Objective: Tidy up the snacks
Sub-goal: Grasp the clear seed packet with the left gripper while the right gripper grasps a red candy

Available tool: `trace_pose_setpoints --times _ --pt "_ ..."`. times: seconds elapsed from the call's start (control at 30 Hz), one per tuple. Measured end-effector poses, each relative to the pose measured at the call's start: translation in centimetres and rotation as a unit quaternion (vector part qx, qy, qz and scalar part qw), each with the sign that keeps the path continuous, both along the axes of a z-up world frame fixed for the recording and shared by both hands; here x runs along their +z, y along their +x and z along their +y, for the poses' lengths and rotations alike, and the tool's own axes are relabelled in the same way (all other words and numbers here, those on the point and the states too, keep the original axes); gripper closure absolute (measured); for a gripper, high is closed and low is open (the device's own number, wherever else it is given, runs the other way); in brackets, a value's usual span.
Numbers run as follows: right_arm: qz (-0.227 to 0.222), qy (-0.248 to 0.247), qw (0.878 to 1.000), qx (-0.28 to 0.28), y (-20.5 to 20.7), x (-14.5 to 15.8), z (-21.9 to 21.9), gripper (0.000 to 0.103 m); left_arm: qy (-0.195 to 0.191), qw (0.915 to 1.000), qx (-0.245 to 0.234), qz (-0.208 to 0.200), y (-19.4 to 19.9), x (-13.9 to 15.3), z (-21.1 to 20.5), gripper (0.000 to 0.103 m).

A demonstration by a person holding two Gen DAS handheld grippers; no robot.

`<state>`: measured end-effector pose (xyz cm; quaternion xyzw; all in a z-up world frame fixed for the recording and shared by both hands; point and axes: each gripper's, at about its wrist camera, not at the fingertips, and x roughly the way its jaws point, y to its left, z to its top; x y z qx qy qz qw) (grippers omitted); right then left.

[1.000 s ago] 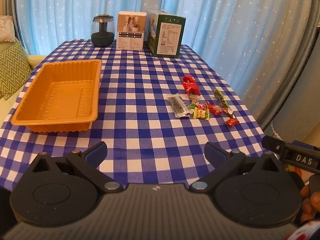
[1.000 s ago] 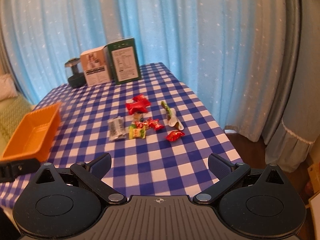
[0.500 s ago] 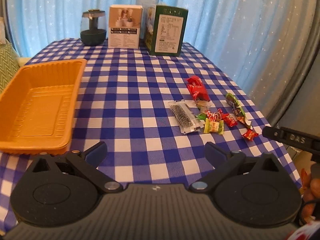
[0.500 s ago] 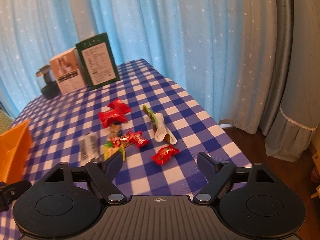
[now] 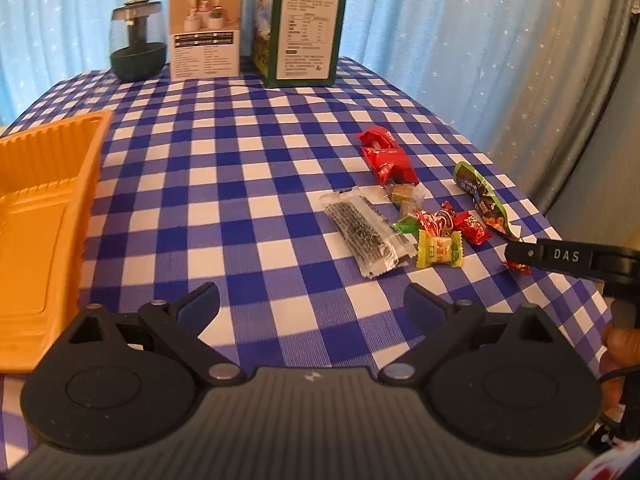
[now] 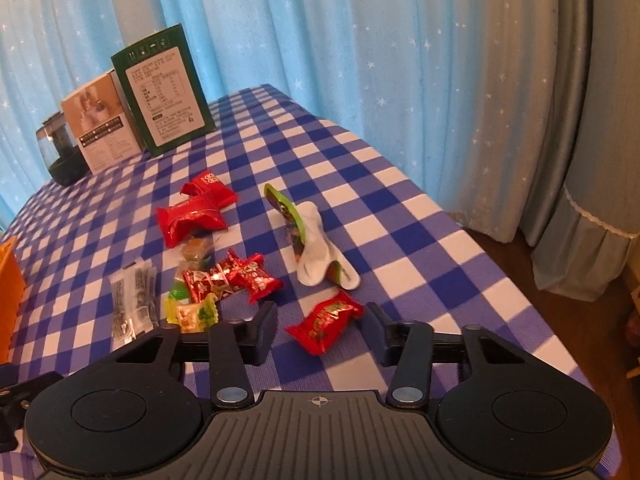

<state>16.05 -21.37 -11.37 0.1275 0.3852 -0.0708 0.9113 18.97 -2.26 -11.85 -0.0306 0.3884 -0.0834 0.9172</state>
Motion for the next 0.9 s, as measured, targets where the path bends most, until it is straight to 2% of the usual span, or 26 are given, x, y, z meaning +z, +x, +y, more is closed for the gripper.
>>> trace_pose_setpoints --times 0.13,0.27,0.37,0.43,0.63,0.77,0.9 --pt "0.008 -0.016 1.000 0.009 1.1 -0.5 0.8 0.063 -0.005 1.0000 -0.008 -0.001 0.8 -0.8 0.0 0.005" --pt "0.015 -0.038 0.999 0.019 1.3 -0.8 1.4 0.077 -0.016 0.9998 -0.004 0.009 1.4 -1.9 0.5 0.005" --pt "0.027 -0.061 0.997 0.029 1.4 -1.1 2.1 0.081 -0.023 0.9996 -0.005 0.018 1.6 -2.6 0.8 0.006" --pt "0.026 -0.070 0.997 0.031 1.3 -1.1 2.4 0.081 -0.032 0.9992 -0.004 0.022 1.8 -2.8 1.0 0.007" --pt "-0.011 -0.049 0.998 0.033 1.1 0.5 3.1 0.082 -0.060 0.9980 -0.010 0.020 2.7 -2.7 0.7 0.015" --pt "-0.011 -0.032 0.999 0.038 1.2 0.7 3.3 0.082 -0.082 0.9965 -0.013 0.012 3.8 -2.2 0.0 0.018" --pt "-0.015 -0.024 0.999 0.026 1.0 1.0 2.5 0.082 -0.087 0.9960 -0.016 0.010 5.7 -2.1 -1.1 0.027"
